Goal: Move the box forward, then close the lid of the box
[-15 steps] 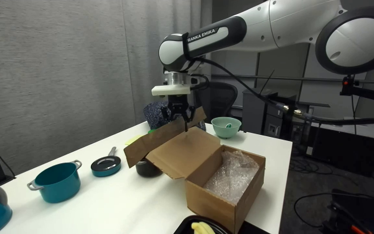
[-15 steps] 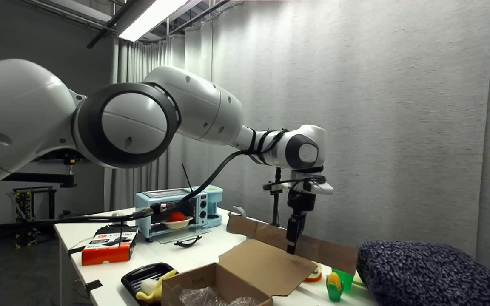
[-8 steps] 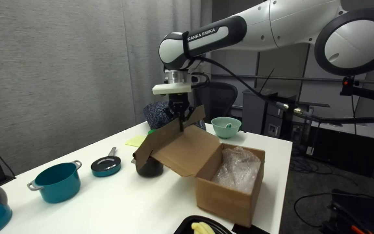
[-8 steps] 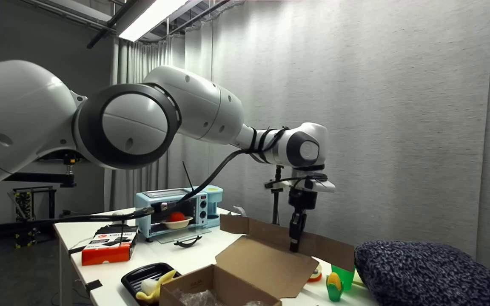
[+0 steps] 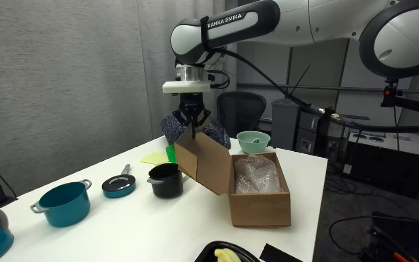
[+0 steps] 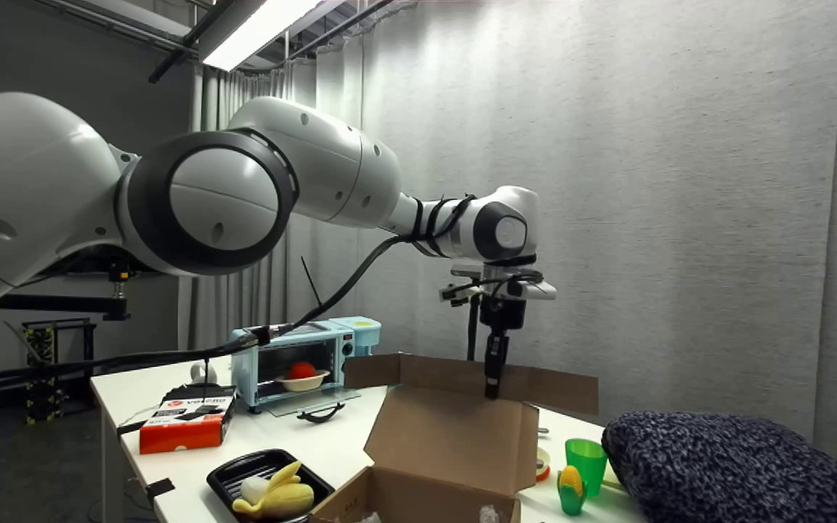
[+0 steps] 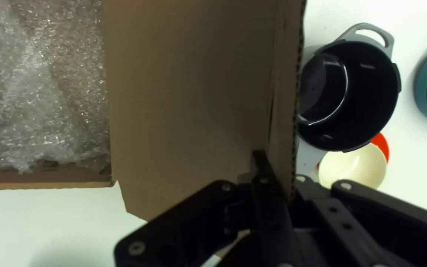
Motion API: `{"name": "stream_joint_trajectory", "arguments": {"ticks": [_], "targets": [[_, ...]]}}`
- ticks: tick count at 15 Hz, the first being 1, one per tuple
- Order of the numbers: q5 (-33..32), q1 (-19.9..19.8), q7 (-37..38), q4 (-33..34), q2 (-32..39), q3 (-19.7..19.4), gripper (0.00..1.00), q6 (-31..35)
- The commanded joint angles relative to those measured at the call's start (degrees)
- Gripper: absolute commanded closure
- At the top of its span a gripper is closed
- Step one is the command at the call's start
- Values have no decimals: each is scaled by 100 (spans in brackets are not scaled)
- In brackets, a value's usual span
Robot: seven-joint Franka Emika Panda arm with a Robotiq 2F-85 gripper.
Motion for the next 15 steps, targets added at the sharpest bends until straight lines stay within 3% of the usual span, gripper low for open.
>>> {"name": "stream_joint_trajectory", "arguments": {"ticks": [1,9,15], "targets": [[0,21,-107,-88,-230,17,99,210],[-136,-43,-818,-680,-856,-69,99,19],[-514,45,-946,-1617,-1569,-245,99,1090]]}}
